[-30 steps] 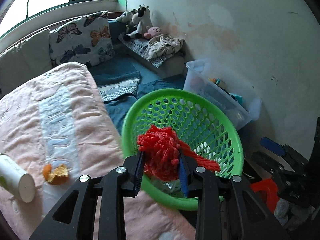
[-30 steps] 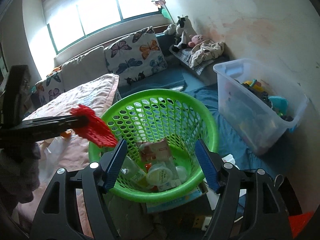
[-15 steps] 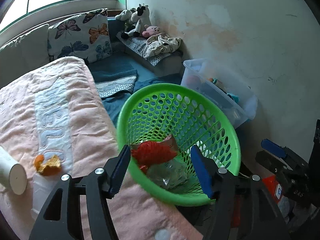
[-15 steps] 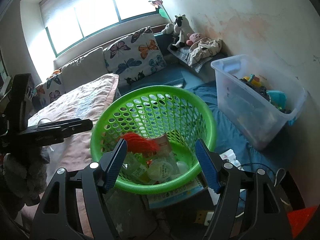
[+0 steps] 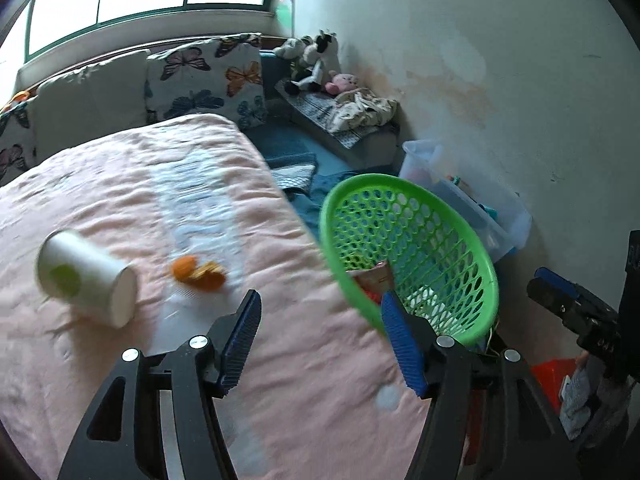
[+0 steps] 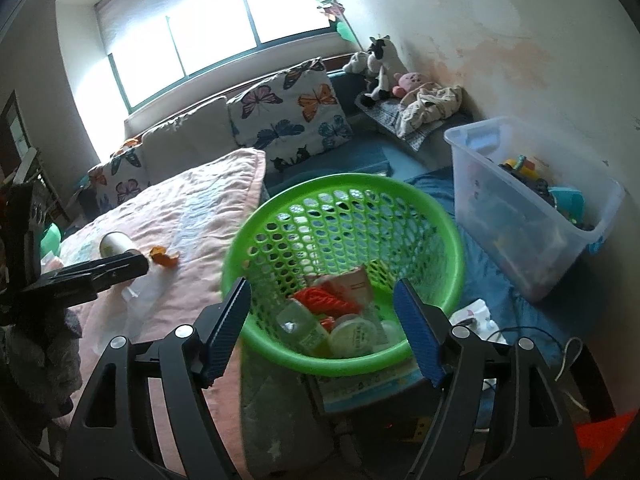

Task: Collect trash
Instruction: 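Move both tools back over the bed toward the clear round lid and orange peel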

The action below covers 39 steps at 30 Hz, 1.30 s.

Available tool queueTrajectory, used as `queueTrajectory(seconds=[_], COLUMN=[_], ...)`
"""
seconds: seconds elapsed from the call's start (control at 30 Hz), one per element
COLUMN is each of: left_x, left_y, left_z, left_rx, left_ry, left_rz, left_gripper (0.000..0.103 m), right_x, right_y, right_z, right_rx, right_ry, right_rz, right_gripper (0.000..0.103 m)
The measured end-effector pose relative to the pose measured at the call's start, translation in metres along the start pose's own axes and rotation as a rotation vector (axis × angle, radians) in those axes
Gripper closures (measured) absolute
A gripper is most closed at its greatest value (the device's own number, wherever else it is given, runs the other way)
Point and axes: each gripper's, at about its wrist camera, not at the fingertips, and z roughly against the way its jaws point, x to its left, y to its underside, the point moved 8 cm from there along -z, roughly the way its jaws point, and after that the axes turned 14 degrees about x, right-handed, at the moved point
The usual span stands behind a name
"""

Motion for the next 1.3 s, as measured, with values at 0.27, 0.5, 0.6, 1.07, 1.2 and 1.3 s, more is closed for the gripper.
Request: queueTrajectory(seconds=[0.27,0.5,0.6,1.07,1.2,1.3], left_x=[0.052,0.096,0.101,0.1,0.098,0.097], left_y=[0.038,0.078,0.088,0.099,0.1,0.1], left_z=[0.033,0.036,0.031,0.0,-0.003,-0.006], left_rx=[-0.043,-0.003,0.021,0.095,0.097,0.103], left_ry=[-0.058,-0.11,-0.107,-0.142,-0.156,-0.162], left_rz=[0.067,0.107,0.102,0.044,0.024,0.01], left_gripper=[0.033,0.018,0.015,0.01,0.01,0.01], right_x=[0.03,0.054,0.064,0.101,0.107,0.11], right_y=[0.003,0.004,0.005,0.017,0.019,0.019], right_z=[-0.004,-0.011,-0.014,-0.029,-0.033,-0.035], right_rx=[0.01,0.021,0.031,0.076,0.085,0.09], right_ry=[-0.039,-0.067,-0.076,-0.1,-0.103,-0.106], right_rz=[0.035,0.071,0.086,0.148,0.159,0.162], right_gripper=[0.026,0.025,0.025,0.024,0.024,0.024])
